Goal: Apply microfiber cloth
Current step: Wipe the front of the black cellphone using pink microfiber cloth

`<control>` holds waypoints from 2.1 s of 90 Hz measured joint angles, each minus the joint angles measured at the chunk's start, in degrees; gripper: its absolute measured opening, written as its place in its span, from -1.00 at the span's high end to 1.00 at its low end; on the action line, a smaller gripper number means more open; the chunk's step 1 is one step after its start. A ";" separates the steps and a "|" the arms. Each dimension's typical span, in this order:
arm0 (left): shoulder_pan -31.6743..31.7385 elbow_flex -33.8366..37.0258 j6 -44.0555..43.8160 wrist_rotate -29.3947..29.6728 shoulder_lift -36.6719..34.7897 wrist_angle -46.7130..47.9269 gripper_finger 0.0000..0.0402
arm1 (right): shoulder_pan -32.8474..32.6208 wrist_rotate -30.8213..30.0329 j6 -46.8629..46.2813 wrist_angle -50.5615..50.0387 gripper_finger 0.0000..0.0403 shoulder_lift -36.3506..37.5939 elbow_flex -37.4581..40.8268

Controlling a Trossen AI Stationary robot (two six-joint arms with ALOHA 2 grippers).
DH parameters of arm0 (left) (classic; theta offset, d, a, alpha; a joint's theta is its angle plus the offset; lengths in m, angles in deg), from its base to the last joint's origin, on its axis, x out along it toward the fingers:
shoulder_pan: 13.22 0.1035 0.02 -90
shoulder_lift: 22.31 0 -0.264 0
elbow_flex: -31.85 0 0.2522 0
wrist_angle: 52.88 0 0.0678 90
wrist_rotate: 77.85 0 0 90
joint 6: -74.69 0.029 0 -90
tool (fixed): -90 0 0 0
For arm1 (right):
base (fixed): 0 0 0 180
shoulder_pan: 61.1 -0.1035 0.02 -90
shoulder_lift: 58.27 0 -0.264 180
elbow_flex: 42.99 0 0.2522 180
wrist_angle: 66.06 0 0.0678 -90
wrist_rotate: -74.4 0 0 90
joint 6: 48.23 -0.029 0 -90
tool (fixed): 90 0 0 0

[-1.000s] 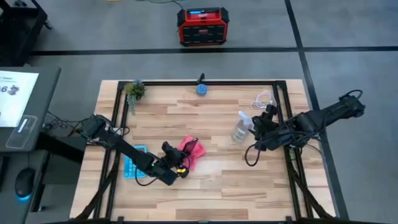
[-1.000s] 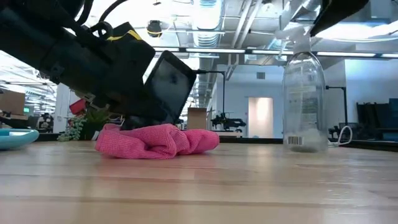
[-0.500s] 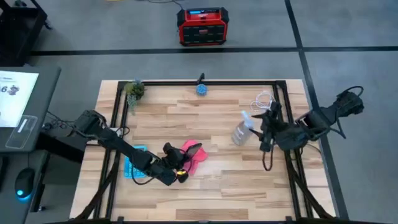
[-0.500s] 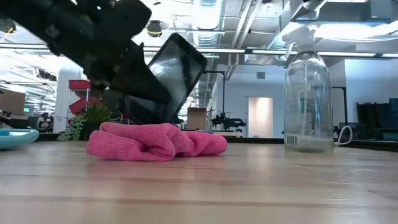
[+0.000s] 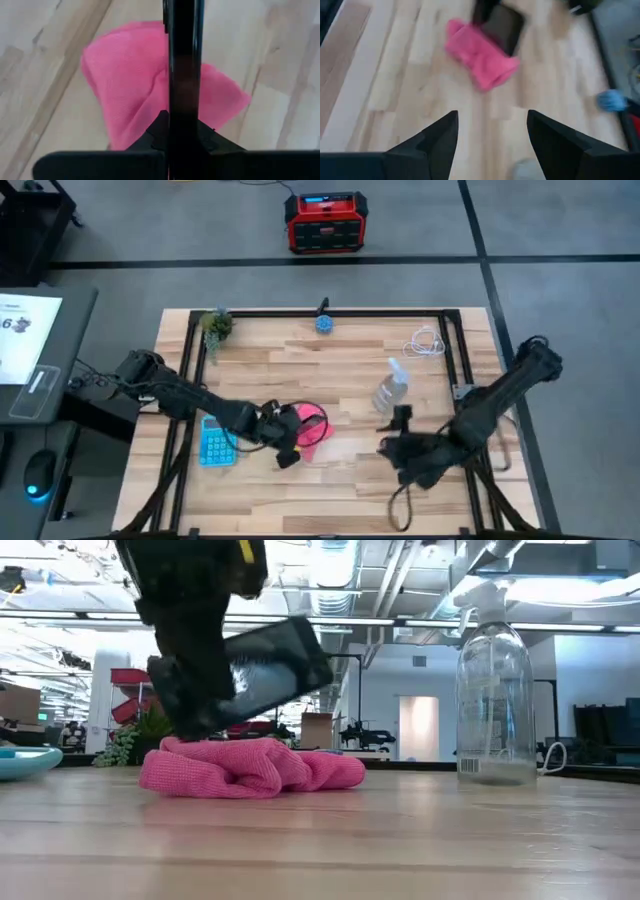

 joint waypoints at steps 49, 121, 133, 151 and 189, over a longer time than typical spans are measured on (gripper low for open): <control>5.29 -7.59 3.11 -13.49 12.55 9.96 0.96 | 2.73 2.89 -0.49 12.09 -0.09 -14.27 0.02; 5.99 -17.00 6.35 -16.82 19.90 19.20 0.96 | 3.52 4.00 -0.96 20.38 -0.09 -23.36 0.04; 5.96 -19.08 5.82 -17.84 18.83 23.53 0.96 | 3.32 3.98 -1.36 20.39 -0.09 -23.36 0.04; 5.92 -18.96 5.09 -17.99 19.03 23.21 0.96 | 3.54 3.93 -1.40 21.12 -0.09 -23.34 0.04; 5.04 -18.55 4.82 -17.78 19.96 22.53 0.96 | 3.54 3.81 -1.51 21.75 -0.10 -23.30 0.04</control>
